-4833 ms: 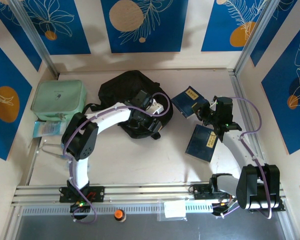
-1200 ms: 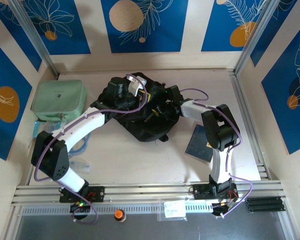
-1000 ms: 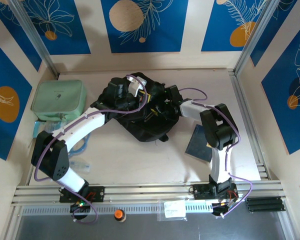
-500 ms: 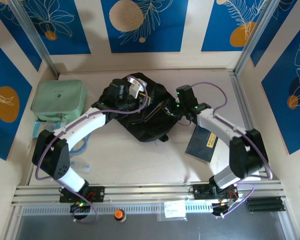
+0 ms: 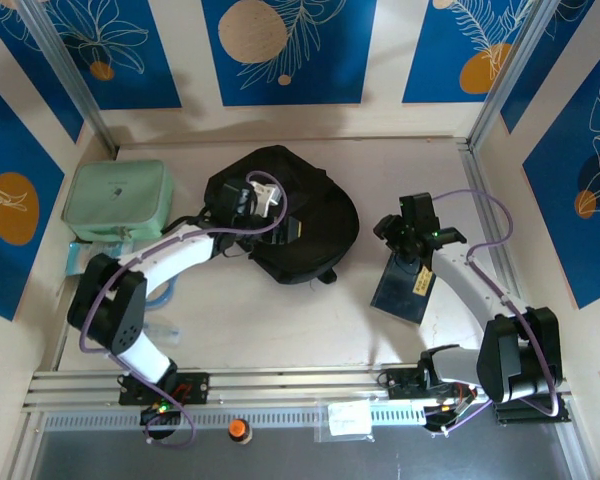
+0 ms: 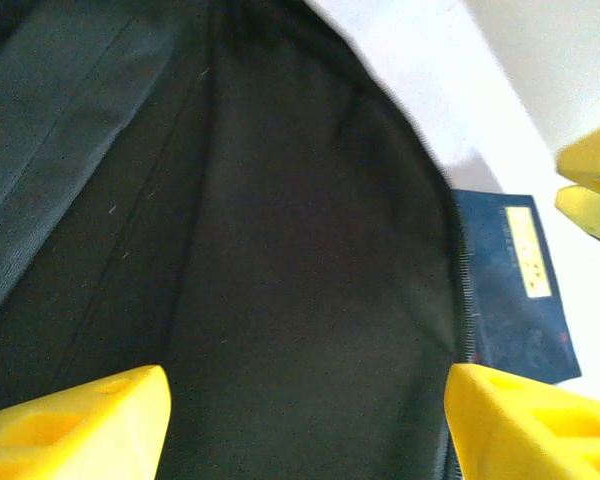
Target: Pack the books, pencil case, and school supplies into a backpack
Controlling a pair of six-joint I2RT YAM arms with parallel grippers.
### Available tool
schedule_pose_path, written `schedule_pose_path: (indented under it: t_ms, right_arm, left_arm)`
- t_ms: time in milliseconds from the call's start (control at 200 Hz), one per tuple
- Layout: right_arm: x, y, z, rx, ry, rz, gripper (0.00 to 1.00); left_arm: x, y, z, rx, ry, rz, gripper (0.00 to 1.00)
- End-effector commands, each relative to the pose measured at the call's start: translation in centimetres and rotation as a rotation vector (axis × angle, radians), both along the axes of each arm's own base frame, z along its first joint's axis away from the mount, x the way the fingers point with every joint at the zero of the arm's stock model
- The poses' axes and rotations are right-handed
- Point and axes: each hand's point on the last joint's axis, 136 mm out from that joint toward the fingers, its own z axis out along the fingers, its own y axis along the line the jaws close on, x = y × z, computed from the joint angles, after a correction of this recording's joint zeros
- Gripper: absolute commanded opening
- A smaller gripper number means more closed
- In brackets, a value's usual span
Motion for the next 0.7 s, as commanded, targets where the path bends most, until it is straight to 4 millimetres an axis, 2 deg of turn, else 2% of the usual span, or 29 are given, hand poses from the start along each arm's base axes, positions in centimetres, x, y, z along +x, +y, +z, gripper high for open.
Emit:
schedule_pose_path:
  t_ms: [0,95,230,385,520,695]
  right_arm:
    - [-0.7,-0.5,-0.9,-0.005,0.037,-0.014,0.6]
    - [-1.0,-0.8,-1.6,-0.009,0.066,-0.028,0.6]
    - [-2.1,-2.1,-3.2,-0.062,0.132,-0.068,0.6]
    - [-3.5,-2.5,-5.1,-0.055,0.207,-0.078,0.62]
    - [-4.6,-2.1,-6.4,-0.036,0.263,-0.078,0.62]
    - [-5.4,-2.0,-8.0,-0.008,0.296,-0.125,0.62]
  left_arm:
    - [0.2,2.7,-4.5,0.152,0.126,0.115,0.72]
    - [0.8,3.8,-6.7,0.219,0.174,0.15,0.72]
    - [2.6,5.7,-8.8,0.279,0.206,0.202,0.72]
    - [5.1,8.7,-9.5,0.382,0.183,0.252,0.72]
    - [7.0,10.0,-8.1,0.416,0.126,0.274,0.72]
    - [7.5,8.1,-3.8,0.298,0.062,0.25,0.74]
